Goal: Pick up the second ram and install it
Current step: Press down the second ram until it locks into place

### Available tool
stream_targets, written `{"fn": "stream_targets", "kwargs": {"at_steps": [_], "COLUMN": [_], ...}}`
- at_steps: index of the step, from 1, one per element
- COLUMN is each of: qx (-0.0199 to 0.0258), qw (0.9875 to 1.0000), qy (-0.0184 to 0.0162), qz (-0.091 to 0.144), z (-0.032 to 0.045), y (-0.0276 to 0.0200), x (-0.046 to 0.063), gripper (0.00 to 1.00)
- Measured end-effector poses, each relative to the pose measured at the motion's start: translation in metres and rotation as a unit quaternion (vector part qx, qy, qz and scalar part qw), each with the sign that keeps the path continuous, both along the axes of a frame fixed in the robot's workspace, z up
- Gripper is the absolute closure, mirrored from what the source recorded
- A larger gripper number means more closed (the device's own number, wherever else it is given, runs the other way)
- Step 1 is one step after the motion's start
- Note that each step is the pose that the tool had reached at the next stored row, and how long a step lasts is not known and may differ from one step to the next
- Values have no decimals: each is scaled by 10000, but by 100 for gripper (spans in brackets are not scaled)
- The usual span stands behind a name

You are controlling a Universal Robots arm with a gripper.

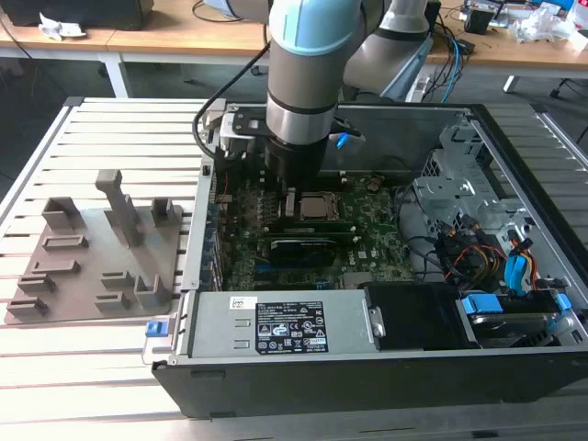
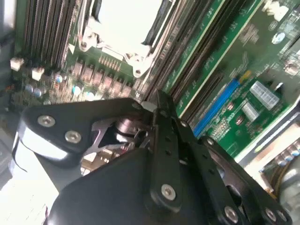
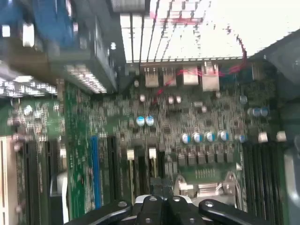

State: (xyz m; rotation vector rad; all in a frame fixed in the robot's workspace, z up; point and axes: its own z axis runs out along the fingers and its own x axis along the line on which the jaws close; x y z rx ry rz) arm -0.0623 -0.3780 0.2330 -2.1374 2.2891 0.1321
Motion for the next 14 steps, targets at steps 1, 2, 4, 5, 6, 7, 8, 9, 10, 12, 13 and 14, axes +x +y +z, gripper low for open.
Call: {"fn": "stream_targets", "kwargs": {"at_steps": [1, 2, 4, 5, 6, 7, 8, 9, 10, 12, 13, 14], "qx": [1, 2, 2, 2, 2, 2, 1, 2, 2, 3, 3, 2], "qw": [10000, 10000, 10000, 10000, 10000, 10000, 10000, 10000, 10000, 10000, 10000, 10000], "qy": [12, 28, 42, 42, 42, 42, 42, 42, 42, 42, 42, 42], "qz": [4, 7, 13, 13, 12, 14, 12, 13, 13, 13, 12, 13], "z": [0, 0, 21, 93, 181, 315, 415, 552, 654, 688, 689, 690], "y": [0, 0, 0, 0, 3, 9, 16, 26, 28, 28, 28, 28], "x": [73, 174, 353, 366, 368, 370, 368, 369, 369, 369, 369, 369], "gripper": [89, 89, 89, 89, 89, 89, 89, 89, 89, 89, 89, 89]}}
